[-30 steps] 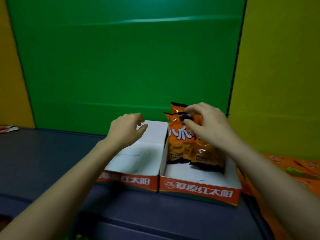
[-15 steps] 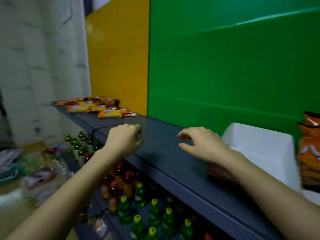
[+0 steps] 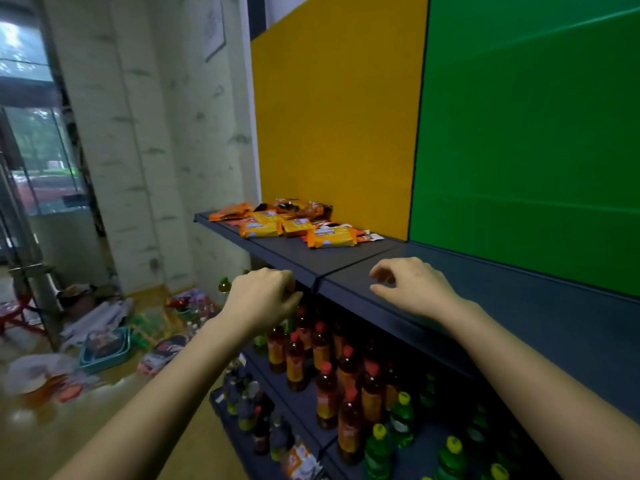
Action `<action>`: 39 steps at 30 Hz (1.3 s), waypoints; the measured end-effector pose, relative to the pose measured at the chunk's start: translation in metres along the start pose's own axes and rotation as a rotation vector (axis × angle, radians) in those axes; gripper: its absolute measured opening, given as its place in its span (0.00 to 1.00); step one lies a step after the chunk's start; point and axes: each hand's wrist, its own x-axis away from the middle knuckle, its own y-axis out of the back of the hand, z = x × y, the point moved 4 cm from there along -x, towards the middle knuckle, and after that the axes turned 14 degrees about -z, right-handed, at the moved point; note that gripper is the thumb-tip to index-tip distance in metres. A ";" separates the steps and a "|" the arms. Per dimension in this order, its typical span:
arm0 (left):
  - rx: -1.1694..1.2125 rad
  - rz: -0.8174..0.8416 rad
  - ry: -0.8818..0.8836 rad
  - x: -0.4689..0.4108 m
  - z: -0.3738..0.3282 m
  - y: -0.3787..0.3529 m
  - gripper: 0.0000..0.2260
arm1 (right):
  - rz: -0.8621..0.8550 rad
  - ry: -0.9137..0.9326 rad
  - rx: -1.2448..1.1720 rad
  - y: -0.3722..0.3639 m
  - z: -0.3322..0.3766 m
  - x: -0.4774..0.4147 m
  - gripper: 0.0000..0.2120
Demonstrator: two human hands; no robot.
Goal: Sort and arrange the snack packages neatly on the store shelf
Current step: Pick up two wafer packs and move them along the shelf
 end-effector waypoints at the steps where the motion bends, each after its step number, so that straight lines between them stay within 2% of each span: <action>1: 0.006 0.000 0.006 -0.002 0.012 -0.004 0.14 | 0.006 -0.010 0.000 -0.008 0.005 -0.010 0.15; 9: 0.036 0.005 0.050 -0.033 0.085 -0.064 0.15 | 0.042 -0.052 0.027 -0.074 0.028 -0.101 0.15; 15: 0.059 0.002 0.046 -0.089 0.125 -0.125 0.14 | 0.024 -0.110 0.081 -0.127 0.013 -0.177 0.17; 19: 0.071 0.017 0.051 -0.141 0.151 -0.172 0.14 | 0.037 -0.248 0.176 -0.153 -0.009 -0.239 0.28; 27: 0.178 0.013 0.087 -0.216 0.197 -0.252 0.13 | 0.273 -0.572 0.233 -0.205 -0.045 -0.299 0.50; 33: 0.283 -0.015 0.177 -0.250 0.230 -0.285 0.15 | 0.360 -0.690 0.085 -0.217 -0.046 -0.318 0.48; 36: 0.300 -0.059 0.221 -0.261 0.253 -0.295 0.18 | 0.337 -0.759 -0.126 -0.222 -0.051 -0.321 0.65; 39: 0.286 -0.043 0.265 -0.268 0.283 -0.311 0.26 | 0.300 -0.801 -0.143 -0.224 -0.060 -0.322 0.73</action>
